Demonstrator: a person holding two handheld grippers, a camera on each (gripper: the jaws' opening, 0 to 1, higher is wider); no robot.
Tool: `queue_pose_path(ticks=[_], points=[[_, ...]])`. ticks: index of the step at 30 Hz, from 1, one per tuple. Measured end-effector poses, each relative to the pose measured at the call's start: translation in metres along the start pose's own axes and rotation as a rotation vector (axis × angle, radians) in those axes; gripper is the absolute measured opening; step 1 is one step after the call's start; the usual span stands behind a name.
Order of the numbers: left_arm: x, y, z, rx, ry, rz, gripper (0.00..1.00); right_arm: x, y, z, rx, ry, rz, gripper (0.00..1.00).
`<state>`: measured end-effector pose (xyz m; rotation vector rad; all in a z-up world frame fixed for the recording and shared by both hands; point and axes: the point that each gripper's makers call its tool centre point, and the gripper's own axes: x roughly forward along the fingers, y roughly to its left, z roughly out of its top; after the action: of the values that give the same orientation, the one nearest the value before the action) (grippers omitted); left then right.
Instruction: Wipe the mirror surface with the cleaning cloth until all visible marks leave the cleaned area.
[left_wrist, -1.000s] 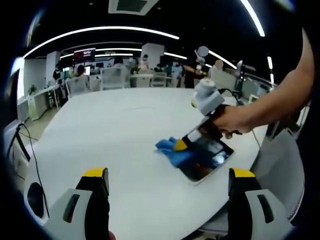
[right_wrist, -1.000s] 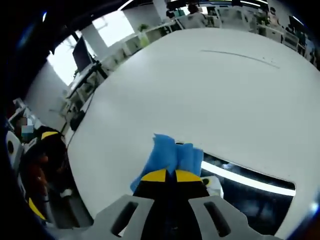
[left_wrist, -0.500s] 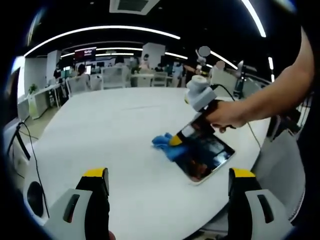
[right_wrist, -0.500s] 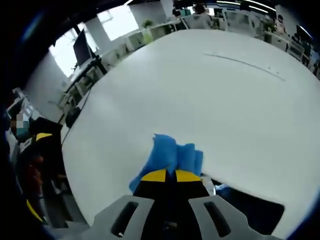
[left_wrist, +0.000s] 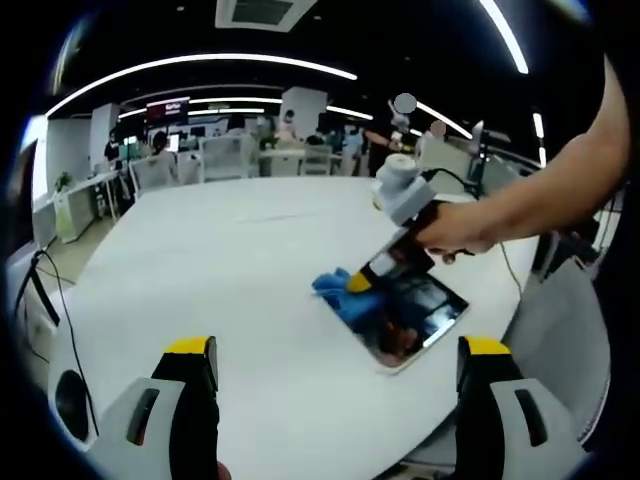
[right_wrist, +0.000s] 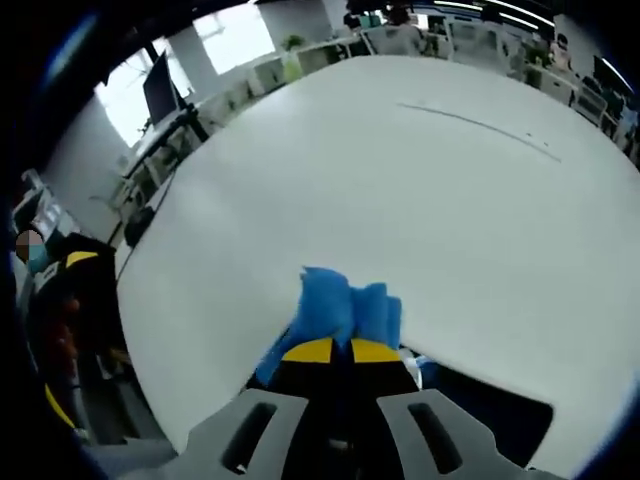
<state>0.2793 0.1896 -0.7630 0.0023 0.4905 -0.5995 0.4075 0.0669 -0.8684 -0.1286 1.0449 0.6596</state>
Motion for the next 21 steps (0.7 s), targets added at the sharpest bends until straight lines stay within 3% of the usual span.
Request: queue_pose_path(ticks=[21], points=[[-0.001,-0.003,0.007,0.023,-0.003,-0.005,0.99,-0.015,-0.028,-0.013,0.024,0.015,-0.039,0.00]])
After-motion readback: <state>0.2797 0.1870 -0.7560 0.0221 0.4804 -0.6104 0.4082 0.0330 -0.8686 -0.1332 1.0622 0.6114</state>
